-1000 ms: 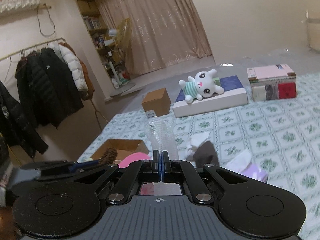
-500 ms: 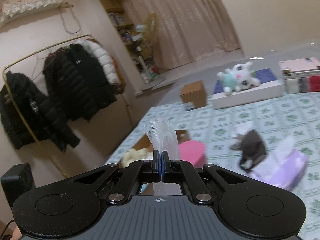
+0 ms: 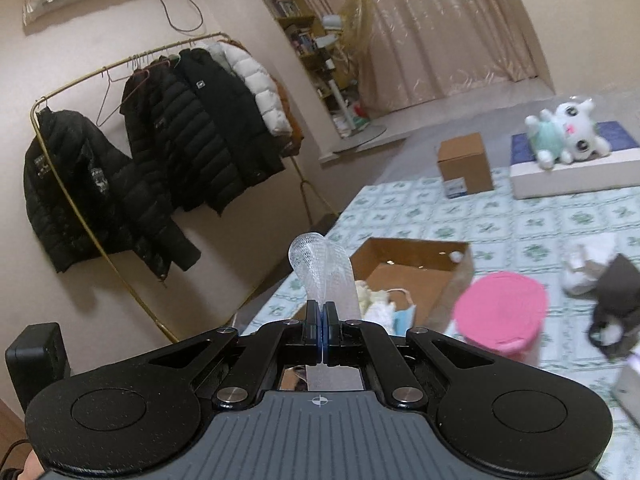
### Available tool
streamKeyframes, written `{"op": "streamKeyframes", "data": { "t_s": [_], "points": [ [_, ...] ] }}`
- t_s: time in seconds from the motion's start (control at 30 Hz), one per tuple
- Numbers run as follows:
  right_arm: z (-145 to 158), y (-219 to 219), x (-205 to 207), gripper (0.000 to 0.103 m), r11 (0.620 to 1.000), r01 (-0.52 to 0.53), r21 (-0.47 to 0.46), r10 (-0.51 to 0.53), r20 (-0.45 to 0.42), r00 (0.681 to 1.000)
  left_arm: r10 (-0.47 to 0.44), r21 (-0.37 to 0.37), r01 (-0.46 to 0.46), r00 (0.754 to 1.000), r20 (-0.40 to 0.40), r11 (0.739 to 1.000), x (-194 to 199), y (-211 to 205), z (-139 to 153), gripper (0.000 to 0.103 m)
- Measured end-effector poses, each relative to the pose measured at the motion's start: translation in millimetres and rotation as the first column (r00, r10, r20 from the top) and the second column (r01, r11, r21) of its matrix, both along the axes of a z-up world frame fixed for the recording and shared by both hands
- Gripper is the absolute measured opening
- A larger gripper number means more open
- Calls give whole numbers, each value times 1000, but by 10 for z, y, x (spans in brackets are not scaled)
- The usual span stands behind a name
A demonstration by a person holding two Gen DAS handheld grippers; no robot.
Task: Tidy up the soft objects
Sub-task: 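Carry the hair tie and plastic bag over into the cardboard box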
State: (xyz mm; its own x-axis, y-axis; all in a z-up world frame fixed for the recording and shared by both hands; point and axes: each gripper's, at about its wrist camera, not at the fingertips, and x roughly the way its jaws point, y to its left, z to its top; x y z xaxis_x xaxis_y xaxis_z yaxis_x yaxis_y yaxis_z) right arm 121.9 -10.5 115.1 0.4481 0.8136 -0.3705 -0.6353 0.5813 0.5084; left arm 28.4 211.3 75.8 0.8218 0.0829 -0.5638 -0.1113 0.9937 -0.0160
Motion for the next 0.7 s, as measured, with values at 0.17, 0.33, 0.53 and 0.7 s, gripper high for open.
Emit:
{"op": "streamKeyframes", "data": {
  "t_s": [0.17, 0.33, 0.53, 0.7],
  "points": [
    [-122, 385, 162, 0, 1000, -4, -18, 4, 31, 1000, 28, 3, -28, 999, -30, 1000, 170, 342, -132, 15],
    [-338, 687, 385, 1, 1000, 8, -12, -8, 2, 1000, 34, 10, -34, 997, -63, 999, 408, 565, -304, 15],
    [-721, 949, 611, 1, 996, 73, -41, -76, -73, 994, 21, 29, -18, 994, -106, 999, 675, 717, -536, 15],
    [-981, 1107, 686, 1, 992, 79, -98, -88, -92, 992, 7, 16, -5, 990, -140, 1000, 871, 821, -758, 16]
  ]
}}
